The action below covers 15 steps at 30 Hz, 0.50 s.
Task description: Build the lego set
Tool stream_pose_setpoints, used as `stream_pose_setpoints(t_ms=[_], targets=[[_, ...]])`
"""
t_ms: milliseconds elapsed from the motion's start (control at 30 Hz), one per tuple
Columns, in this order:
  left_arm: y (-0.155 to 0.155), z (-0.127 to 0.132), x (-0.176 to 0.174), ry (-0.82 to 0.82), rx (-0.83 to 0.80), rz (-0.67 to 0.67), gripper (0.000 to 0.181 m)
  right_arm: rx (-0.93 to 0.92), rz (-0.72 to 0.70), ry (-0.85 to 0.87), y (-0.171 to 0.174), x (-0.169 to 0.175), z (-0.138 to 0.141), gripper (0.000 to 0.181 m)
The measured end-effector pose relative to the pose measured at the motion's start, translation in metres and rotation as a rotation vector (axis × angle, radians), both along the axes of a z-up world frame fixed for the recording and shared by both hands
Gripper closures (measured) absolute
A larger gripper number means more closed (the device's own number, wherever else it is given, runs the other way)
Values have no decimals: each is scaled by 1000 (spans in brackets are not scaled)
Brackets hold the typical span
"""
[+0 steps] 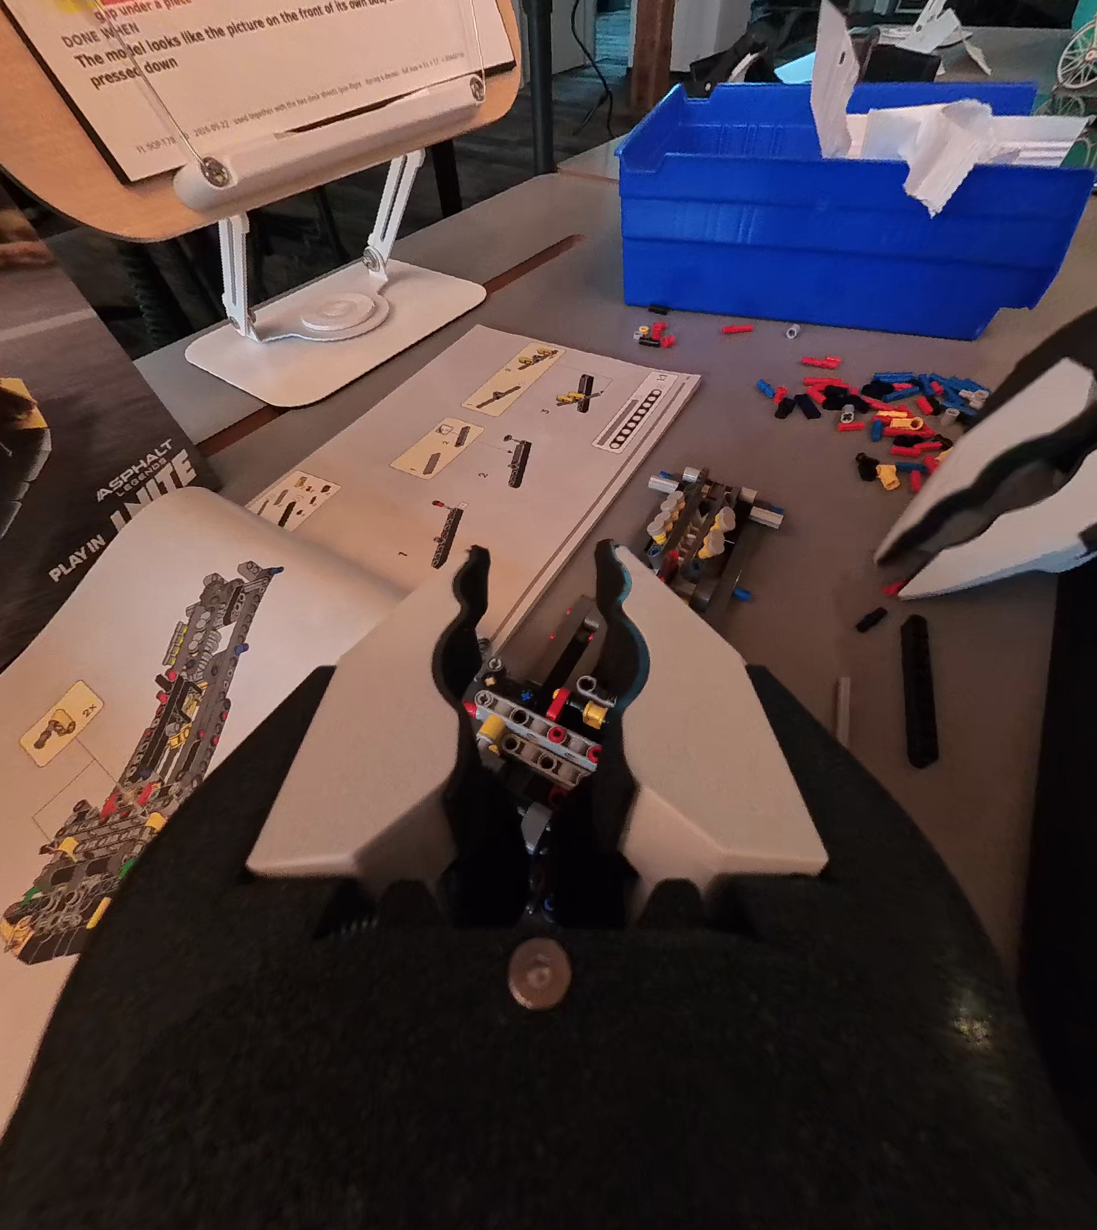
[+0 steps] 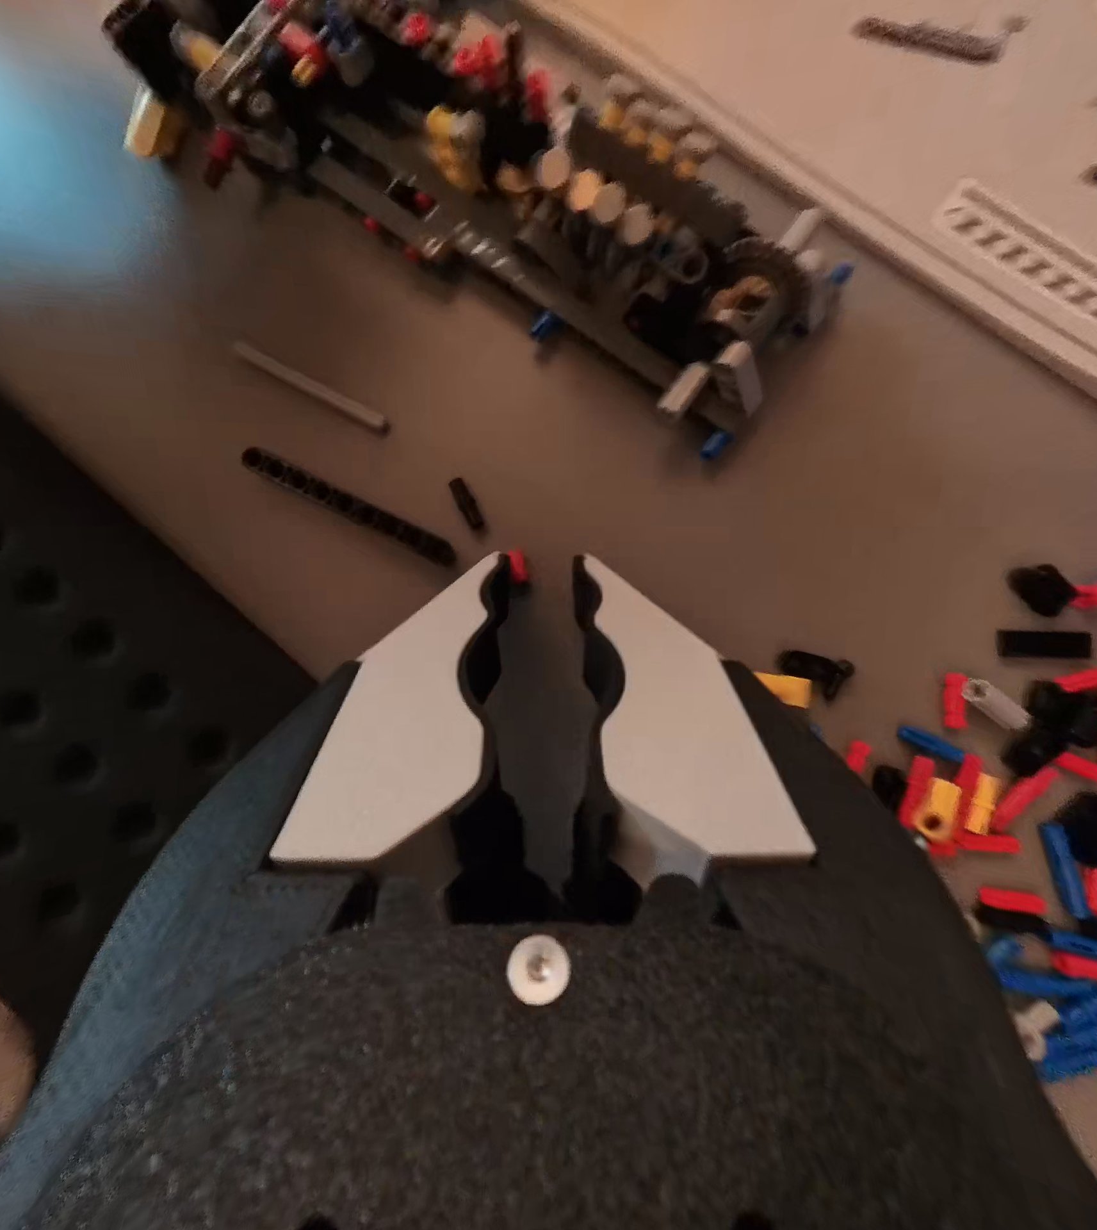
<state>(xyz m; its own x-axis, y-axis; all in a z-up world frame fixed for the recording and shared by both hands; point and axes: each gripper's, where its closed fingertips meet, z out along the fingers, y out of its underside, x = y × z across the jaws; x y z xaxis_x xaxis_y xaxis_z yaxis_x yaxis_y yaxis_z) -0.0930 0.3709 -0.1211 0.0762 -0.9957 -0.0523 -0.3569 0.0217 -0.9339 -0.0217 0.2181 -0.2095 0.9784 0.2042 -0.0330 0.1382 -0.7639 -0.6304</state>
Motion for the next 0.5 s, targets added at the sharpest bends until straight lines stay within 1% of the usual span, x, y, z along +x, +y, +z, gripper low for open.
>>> stream_pose_setpoints(t_ms=[67,133,200,267,333,400,433,500], targets=[[0,0,0,4,17,4,151,108,-130,8,6,29,18,161],[1,-1,-1,9,22,7,151,180,-357,-44,6,84,33,162],[1,-1,-1,6,15,6,151,221,-492,-68,-1,128,37,164],[1,0,-1,3,14,5,151,221,-611,-103,-12,164,31,167],[1,0,-1,2,16,6,151,204,-695,-106,-22,187,22,169],[2,-1,-2,6,16,9,150,187,-756,-98,-29,201,13,170],[3,-1,-2,7,16,11,150,173,-779,-108,-32,206,9,171],[4,-2,-2,9,14,13,151,148,-779,-113,-32,208,4,171]])
